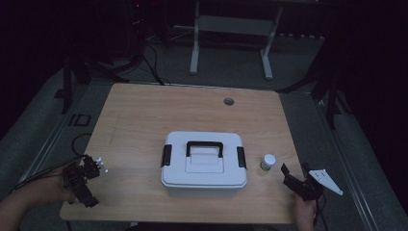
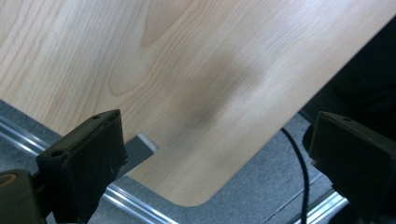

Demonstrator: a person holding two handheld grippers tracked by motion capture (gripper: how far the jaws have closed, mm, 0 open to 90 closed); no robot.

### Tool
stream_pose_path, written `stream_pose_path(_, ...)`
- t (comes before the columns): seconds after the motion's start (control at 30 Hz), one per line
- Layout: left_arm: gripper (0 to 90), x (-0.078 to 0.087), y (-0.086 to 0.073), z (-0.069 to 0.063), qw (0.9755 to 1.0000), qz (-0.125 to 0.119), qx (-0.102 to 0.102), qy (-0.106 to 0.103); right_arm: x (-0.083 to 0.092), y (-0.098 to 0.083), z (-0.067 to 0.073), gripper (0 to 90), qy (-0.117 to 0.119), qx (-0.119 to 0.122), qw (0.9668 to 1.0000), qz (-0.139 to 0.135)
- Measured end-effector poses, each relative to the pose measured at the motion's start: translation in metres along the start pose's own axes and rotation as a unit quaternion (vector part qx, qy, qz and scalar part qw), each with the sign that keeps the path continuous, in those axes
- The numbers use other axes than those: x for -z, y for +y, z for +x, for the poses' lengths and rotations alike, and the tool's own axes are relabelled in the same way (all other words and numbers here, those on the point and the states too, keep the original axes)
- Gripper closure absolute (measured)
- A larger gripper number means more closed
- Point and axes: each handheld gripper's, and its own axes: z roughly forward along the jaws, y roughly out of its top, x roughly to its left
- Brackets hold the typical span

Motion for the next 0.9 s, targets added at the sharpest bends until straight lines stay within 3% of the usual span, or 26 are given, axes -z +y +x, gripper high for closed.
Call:
stream_pose_path(0.4,4.4,0.026,0.018,-0.004,1.0,-0.006,-0.008,0.0,0.0,0.0,-0.001,12.7,0.002,-0.002,1.0,0.001)
stream_pose_path(0.9,4.4,0.051,0.046,-0.019,0.9987,-0.007,-0.051,-0.001,-0.001,0.0,-0.001,12.7,0.005,-0.004,1.0,0.002)
